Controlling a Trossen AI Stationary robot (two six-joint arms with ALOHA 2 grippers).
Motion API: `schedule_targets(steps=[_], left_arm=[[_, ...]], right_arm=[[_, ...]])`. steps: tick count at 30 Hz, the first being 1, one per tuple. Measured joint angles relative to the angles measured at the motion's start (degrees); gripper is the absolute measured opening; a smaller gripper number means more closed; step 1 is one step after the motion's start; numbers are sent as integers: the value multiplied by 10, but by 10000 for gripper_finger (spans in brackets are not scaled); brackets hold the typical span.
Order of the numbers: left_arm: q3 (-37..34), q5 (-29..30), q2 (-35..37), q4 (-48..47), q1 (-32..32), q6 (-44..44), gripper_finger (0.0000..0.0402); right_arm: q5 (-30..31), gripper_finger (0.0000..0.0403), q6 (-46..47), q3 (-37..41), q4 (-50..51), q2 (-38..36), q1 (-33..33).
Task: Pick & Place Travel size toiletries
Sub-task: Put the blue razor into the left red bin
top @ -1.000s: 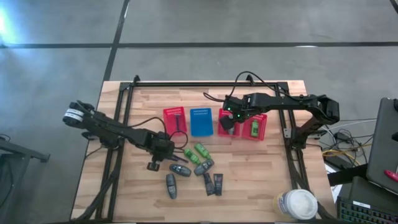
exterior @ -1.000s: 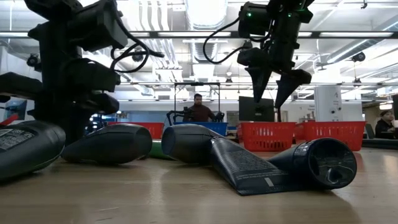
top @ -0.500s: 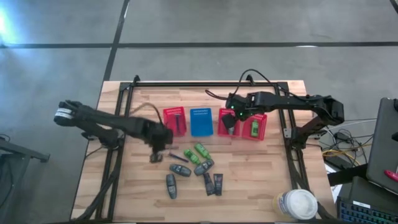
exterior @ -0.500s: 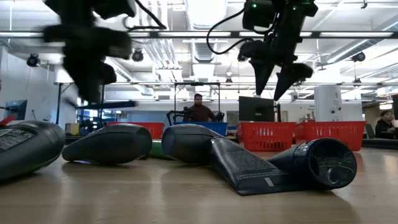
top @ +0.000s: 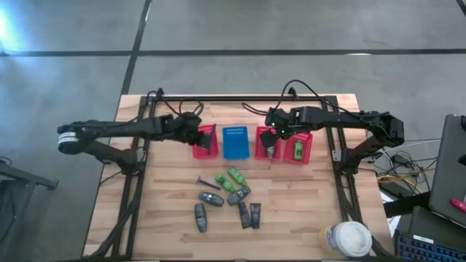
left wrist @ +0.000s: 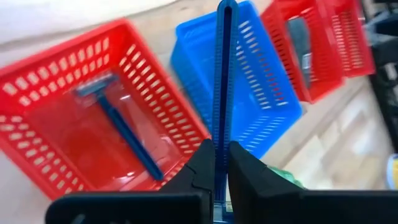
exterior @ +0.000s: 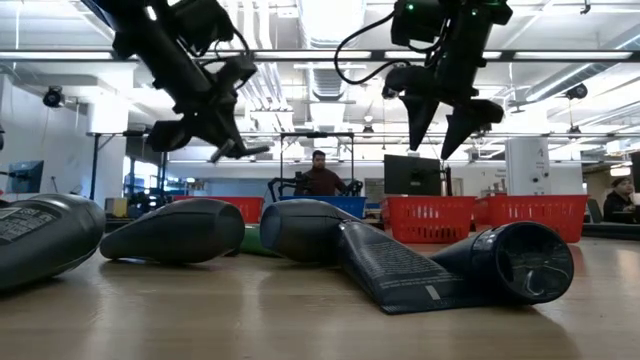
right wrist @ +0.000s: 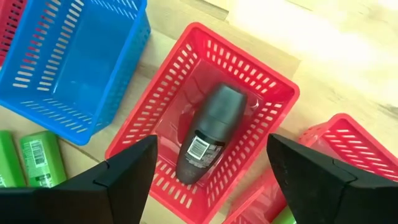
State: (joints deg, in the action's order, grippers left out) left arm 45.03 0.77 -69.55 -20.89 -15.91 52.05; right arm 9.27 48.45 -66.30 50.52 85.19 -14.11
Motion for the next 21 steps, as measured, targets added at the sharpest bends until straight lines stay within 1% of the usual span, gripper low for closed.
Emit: schedule_targets(steps=[5,13,21], left_arm=[[-5,14,-9,13,0,19,21],[-5,33,-30,39,-3,29,21],[-25,45,-82,133,-4,105,21]], right_arm=[[1,305,-10,0,-4,0,-5],[1,284,-20,0,-14,0,-7],[1,275,-20,0,-14,0,-9]])
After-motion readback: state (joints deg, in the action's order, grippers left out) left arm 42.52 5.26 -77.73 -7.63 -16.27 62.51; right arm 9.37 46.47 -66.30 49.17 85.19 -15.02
